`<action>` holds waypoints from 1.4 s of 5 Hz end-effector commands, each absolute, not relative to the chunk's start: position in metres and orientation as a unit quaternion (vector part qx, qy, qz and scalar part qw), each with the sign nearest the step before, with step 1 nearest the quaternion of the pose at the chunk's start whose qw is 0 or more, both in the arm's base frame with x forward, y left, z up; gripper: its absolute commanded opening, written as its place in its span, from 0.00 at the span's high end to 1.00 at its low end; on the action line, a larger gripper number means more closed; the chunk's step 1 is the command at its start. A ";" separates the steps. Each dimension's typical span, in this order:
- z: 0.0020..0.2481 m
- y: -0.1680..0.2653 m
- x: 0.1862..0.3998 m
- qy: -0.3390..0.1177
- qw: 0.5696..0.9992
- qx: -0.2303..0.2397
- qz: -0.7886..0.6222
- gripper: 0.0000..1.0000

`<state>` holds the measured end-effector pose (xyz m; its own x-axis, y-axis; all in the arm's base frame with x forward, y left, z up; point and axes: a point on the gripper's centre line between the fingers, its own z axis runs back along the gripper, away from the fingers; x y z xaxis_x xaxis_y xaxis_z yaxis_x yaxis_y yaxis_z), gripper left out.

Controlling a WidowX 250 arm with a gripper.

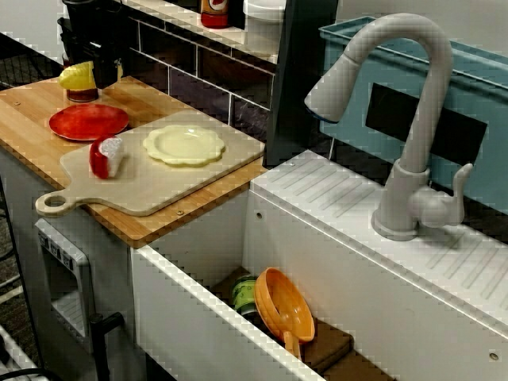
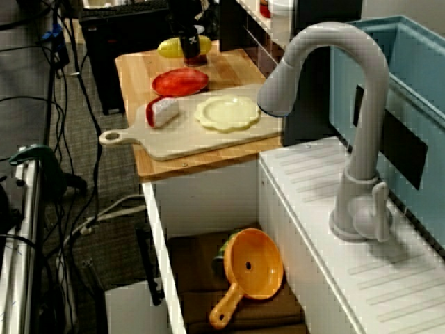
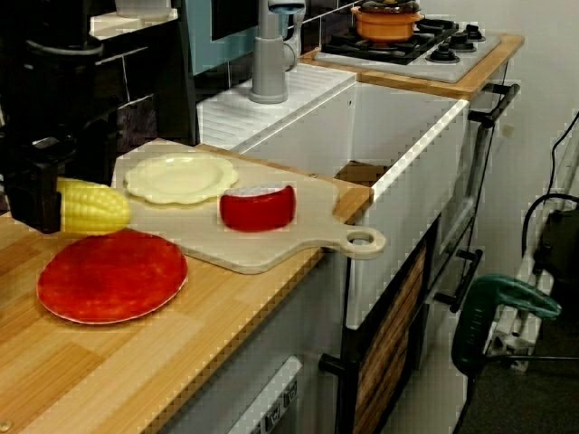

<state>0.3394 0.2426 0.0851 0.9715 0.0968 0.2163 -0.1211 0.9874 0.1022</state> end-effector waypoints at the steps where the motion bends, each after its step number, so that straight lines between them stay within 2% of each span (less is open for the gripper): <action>1: 0.092 0.246 0.332 -0.123 0.988 0.079 0.055 1.00; 4: 0.081 0.237 0.312 -0.123 0.987 0.085 0.057 1.00; 5: 0.078 0.237 0.316 -0.118 0.988 0.083 0.060 0.00; 7: 0.085 0.243 0.322 -0.100 0.990 0.064 0.070 0.00</action>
<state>0.3194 0.2351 0.0672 0.9789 0.1317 0.1564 -0.1459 0.9858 0.0829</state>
